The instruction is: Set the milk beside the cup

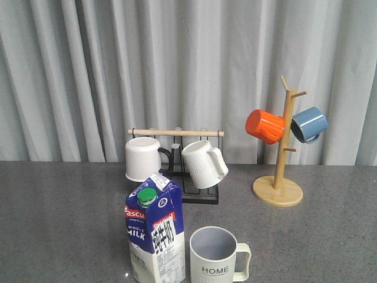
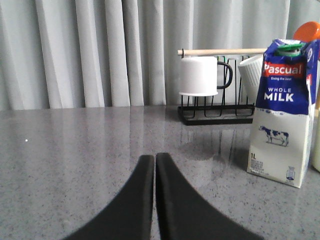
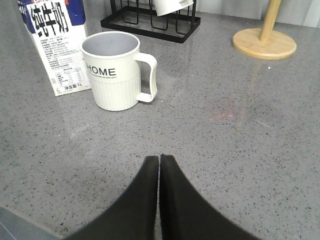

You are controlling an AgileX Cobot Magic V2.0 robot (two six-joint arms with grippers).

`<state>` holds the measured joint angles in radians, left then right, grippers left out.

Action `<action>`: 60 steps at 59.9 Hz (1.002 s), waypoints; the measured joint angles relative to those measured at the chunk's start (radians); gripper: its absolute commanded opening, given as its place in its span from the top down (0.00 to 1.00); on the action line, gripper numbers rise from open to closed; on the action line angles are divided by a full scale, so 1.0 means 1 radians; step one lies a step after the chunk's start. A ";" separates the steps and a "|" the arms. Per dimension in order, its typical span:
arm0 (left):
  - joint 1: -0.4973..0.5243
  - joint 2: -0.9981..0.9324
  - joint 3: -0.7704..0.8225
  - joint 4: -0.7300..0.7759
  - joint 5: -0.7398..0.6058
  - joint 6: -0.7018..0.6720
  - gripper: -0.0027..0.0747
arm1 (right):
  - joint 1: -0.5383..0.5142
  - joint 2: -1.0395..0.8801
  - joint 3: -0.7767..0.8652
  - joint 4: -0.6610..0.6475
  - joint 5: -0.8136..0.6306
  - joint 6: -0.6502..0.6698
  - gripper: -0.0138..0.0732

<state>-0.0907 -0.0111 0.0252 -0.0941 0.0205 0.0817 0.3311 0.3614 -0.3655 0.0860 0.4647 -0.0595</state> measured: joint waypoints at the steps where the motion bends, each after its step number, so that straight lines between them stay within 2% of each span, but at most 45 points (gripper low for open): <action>1: 0.000 0.000 0.000 0.000 -0.002 0.000 0.98 | 0.000 0.000 0.000 0.000 0.000 0.000 0.85; 17: 0.000 0.000 0.000 0.015 -0.021 -0.014 0.98 | 0.000 0.000 0.000 0.000 -0.001 0.000 0.85; 26: 0.000 0.000 0.000 0.179 -0.063 -0.163 0.98 | 0.000 0.000 0.000 0.000 -0.001 0.000 0.85; 34: 0.000 0.000 0.000 0.228 -0.073 -0.236 0.98 | 0.000 0.000 0.000 0.000 -0.001 0.000 0.85; 60: 0.000 0.000 0.000 0.234 -0.073 -0.247 0.98 | 0.000 0.000 0.000 0.000 0.000 0.000 0.85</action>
<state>-0.0907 -0.0111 0.0252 0.1403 -0.0526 -0.1650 0.3311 0.3614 -0.3655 0.0860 0.4648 -0.0595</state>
